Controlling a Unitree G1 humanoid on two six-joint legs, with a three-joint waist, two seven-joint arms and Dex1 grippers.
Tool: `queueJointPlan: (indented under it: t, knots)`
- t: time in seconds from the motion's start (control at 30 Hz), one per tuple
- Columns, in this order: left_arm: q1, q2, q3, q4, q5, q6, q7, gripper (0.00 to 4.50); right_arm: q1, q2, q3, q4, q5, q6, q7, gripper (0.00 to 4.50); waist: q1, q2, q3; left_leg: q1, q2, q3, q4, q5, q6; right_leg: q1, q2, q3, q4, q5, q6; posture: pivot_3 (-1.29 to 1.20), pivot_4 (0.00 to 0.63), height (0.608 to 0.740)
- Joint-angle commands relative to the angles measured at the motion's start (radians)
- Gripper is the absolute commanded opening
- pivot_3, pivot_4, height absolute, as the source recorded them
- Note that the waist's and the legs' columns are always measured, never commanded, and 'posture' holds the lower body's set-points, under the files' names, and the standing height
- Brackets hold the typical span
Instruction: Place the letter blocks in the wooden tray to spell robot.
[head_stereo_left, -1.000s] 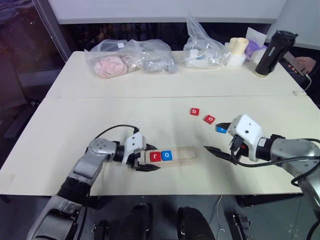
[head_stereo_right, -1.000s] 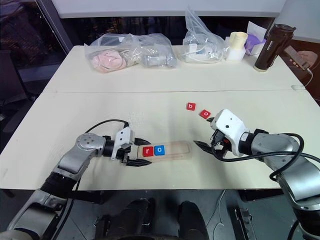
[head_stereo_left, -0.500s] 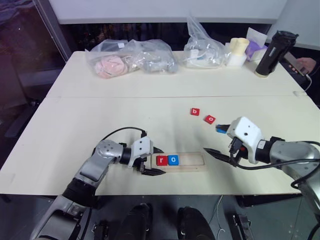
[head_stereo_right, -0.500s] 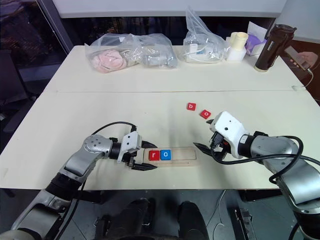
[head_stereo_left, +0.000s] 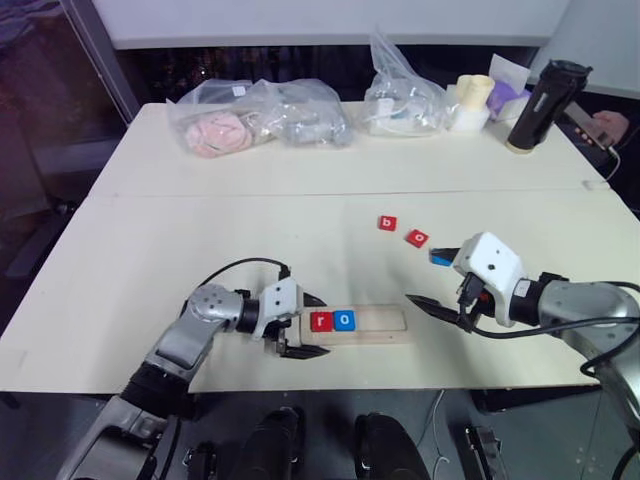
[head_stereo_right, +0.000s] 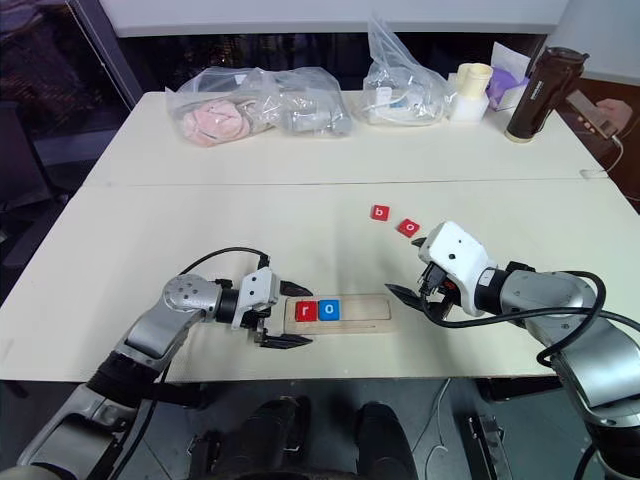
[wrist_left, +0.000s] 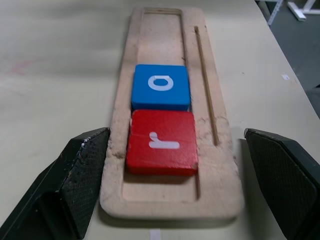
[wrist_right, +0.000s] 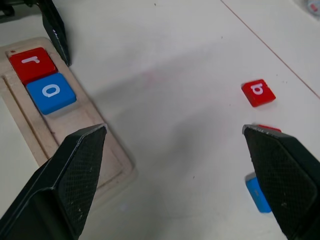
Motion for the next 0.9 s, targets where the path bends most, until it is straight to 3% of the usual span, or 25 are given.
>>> queueJointPlan:
  t: [0.03, 0.33, 0.53, 0.7, 0.9]
  knots:
    - [0.03, 0.048, 0.033, -0.008, 0.002, -0.009, 0.001, 4.49, -0.02, 0.007, -0.006, -0.009, 0.001, -0.017, -0.002, 4.5, -0.001, 0.0, 0.0, 0.0, 0.0, 0.0, 0.0, 0.0, 0.0, 0.0, 0.0, 0.0, 0.0, 0.0, 0.0, 0.0, 0.15, 0.738]
    - [0.079, 0.161, 0.115, -0.022, -0.026, -0.03, 0.011, 4.49, -0.089, 0.036, 0.042, 0.038, 0.0, -0.026, -0.008, 4.5, -0.005, 0.0, 0.0, 0.0, 0.0, 0.0, -0.001, -0.001, -0.002, -0.001, 0.0, 0.0, 0.0, 0.0, 0.0, 0.0, 0.15, 0.738]
    - [0.108, 0.231, 0.21, -0.114, -0.139, 0.069, -0.015, 4.49, -0.253, 0.172, 0.125, 0.168, -0.081, 0.026, -0.156, 4.5, -0.007, 0.0, 0.001, 0.0, 0.001, 0.0, -0.001, -0.001, -0.002, -0.002, 0.0, 0.0, 0.001, 0.0, -0.001, 0.0, 0.15, 0.738]
    - [0.126, 0.326, 0.319, -0.266, -0.313, 0.239, -0.075, 4.49, -0.466, 0.361, 0.171, 0.348, -0.14, 0.176, -0.342, 4.5, -0.008, 0.0, 0.002, -0.003, 0.0, 0.001, -0.001, -0.001, -0.002, -0.005, 0.0, 0.0, 0.001, 0.0, -0.001, 0.0, 0.15, 0.738]
    - [0.121, 0.347, 0.385, -0.347, -0.408, 0.357, -0.037, 4.49, -0.594, 0.536, 0.219, 0.552, -0.228, 0.177, -0.475, 4.5, -0.004, 0.0, 0.002, -0.003, 0.0, 0.001, -0.007, 0.002, -0.002, -0.011, 0.0, 0.001, 0.002, 0.002, 0.0, 0.0, 0.15, 0.738]
